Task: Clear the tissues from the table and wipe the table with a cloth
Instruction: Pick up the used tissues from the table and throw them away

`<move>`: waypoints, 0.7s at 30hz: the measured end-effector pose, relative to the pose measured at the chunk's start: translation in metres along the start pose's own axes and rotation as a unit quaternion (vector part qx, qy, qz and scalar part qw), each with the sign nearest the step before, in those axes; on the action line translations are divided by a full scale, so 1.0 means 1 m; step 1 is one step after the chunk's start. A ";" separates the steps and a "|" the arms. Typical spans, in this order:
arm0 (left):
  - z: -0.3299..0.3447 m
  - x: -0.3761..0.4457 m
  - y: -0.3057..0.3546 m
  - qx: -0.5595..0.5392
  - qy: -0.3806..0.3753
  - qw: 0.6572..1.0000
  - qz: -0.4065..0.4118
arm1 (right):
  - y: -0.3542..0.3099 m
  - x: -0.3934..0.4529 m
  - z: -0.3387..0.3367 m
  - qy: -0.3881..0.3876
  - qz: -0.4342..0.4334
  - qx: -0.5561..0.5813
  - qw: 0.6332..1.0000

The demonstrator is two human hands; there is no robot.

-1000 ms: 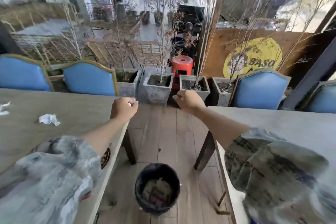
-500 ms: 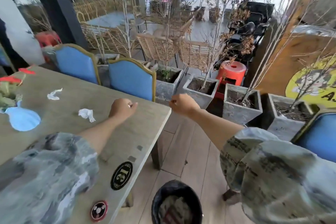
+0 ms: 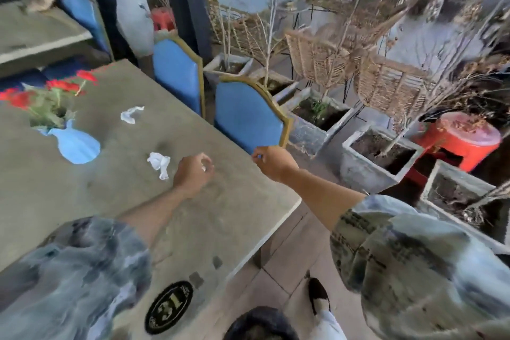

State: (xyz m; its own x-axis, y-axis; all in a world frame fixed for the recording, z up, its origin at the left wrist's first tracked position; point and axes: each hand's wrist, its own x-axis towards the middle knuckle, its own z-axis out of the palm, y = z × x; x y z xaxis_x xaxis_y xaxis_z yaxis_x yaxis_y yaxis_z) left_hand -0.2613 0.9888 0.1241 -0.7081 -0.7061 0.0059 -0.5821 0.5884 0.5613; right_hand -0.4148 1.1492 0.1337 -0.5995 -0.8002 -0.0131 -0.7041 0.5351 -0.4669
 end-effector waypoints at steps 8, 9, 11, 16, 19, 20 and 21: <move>0.053 0.079 0.041 -0.080 0.120 0.972 -0.185 | 0.040 0.135 -0.027 -0.117 -0.150 0.009 0.982; 0.057 0.089 0.046 -0.073 0.133 0.967 -0.205 | 0.042 0.150 -0.030 -0.126 -0.161 0.012 0.979; 0.062 0.106 0.057 -0.039 0.131 0.959 -0.247 | 0.042 0.176 -0.035 -0.137 -0.182 0.022 0.973; 0.072 0.121 0.068 -0.023 0.217 0.925 -0.310 | 0.040 0.211 -0.029 -0.172 -0.239 0.039 0.955; 0.072 0.111 0.056 -0.030 0.245 0.913 -0.324 | 0.036 0.220 -0.023 -0.185 -0.272 0.040 0.943; 0.071 0.106 0.050 -0.025 0.246 0.911 -0.330 | 0.033 0.222 -0.021 -0.197 -0.279 0.046 0.939; 0.068 0.102 0.045 -0.017 0.246 0.909 -0.337 | 0.030 0.225 -0.018 -0.211 -0.283 0.052 0.934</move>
State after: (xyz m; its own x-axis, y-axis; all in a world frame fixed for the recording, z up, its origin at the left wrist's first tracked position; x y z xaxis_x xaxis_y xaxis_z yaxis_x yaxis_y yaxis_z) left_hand -0.3870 0.9703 0.0939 0.0739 -0.9971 0.0162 -0.7987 -0.0494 0.5998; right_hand -0.5782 0.9901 0.1326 0.0756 -0.9943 -0.0758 -0.8092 -0.0168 -0.5873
